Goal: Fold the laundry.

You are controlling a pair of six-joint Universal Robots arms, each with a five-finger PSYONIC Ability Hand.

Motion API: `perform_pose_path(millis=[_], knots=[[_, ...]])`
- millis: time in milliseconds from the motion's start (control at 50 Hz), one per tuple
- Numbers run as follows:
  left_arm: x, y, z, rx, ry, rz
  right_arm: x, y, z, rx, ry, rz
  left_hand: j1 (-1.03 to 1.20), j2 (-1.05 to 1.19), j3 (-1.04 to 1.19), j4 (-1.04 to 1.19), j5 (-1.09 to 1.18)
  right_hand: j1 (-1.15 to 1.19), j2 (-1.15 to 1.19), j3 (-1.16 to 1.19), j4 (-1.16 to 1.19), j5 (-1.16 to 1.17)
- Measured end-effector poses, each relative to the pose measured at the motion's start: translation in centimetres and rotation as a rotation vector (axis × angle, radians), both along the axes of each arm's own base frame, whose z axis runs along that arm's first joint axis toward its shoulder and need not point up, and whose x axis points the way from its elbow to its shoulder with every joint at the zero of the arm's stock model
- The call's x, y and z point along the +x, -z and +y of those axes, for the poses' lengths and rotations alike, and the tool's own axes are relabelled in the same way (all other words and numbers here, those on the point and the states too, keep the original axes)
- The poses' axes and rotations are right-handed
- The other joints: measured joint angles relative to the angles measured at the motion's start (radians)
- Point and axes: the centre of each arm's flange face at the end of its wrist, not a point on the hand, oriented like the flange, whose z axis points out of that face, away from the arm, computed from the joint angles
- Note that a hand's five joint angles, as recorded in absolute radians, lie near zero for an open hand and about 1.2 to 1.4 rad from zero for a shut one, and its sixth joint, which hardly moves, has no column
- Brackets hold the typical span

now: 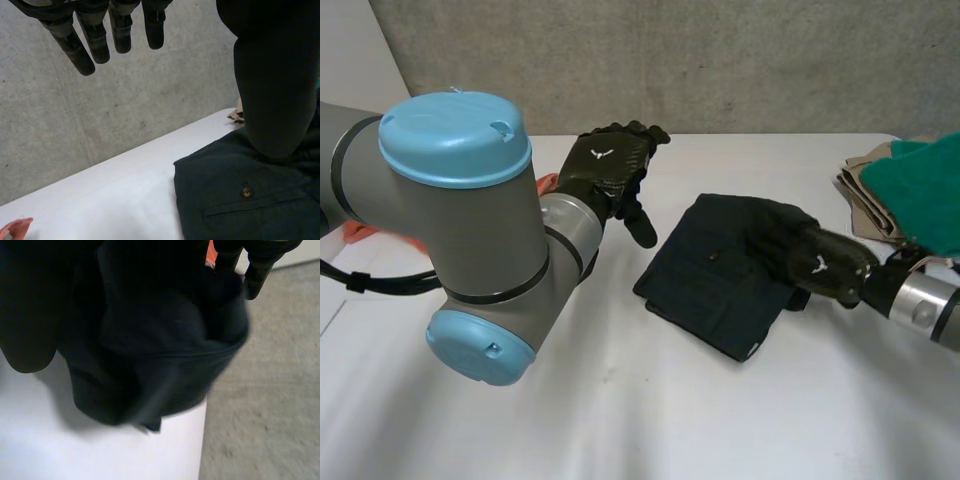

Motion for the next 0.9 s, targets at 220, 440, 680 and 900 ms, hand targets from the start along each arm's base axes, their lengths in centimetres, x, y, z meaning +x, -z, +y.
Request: perform_pose_path(millis=[220,440,680,900], knots=[[0.8,0.6,-1.0,0.018,-0.035,-0.009,1.8,3.4,-0.5,0.020,-0.065,-0.014,0.000,0.000,0.000,0.000,0.000,0.132,0.152,0.155,0.154,0.149],[1.1,0.3,-1.4,0.010,-0.046,0.010,5.0,2.2,-3.2,0.000,0.016,-0.087,0.000,0.000,0.000,0.000,0.000,0.766,0.930,0.941,0.942,0.885],[1.1,-0.8,-1.2,-0.008,-0.034,0.042,4.3,-13.2,-9.8,-0.188,0.282,-0.693,0.000,0.000,0.000,0.000,0.000,0.843,0.948,0.963,0.966,0.885],[1.1,-1.7,-0.8,-0.027,-0.014,0.060,-4.3,-18.8,-14.4,-0.228,0.473,-0.965,0.000,0.000,0.000,0.000,0.000,0.844,0.948,0.967,0.972,0.885]])
